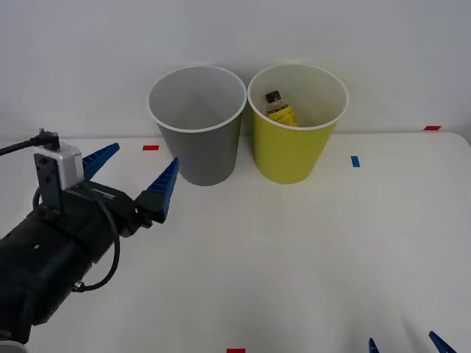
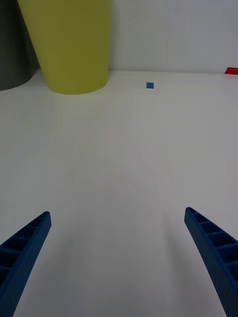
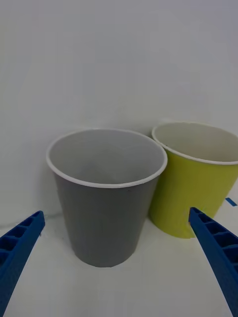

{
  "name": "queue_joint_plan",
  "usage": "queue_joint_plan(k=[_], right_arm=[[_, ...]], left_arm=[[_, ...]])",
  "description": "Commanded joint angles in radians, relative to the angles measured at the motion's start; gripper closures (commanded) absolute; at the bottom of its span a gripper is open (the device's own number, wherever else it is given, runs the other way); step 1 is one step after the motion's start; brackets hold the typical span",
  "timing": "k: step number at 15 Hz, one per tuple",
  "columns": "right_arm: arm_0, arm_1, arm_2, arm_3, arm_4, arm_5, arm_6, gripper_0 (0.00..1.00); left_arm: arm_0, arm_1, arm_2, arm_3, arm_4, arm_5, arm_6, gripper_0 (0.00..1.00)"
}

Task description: Put cans in the gray bin and PET bottles in the light green bin.

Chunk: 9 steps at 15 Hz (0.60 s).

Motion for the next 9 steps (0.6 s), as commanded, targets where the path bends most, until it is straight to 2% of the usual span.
queue_joint_plan(k=[1,3,7,9], right_arm=[[0.000,0.000,0.000,0.000,0.000,0.000,0.000,0.07],[0.000,0.000,0.000,0.000,0.000,0.000,0.000,0.06],[0.000,0.000,0.000,0.000,0.000,0.000,0.000,0.07],[0.000,0.000,0.000,0.000,0.000,0.000,0.000,0.07]], left_arm=[[0.091,0.040,-0.005,0.167,-0.058,-0.254,-0.001,0.00],[0.147,0.042,0.014,0.218,-0.067,-0.338,-0.001,0.00],[0.298,0.042,-0.003,0.320,-0.098,-0.604,0.002,0.00],[0.360,0.043,-0.031,0.322,-0.107,-0.657,0.010,0.00]])
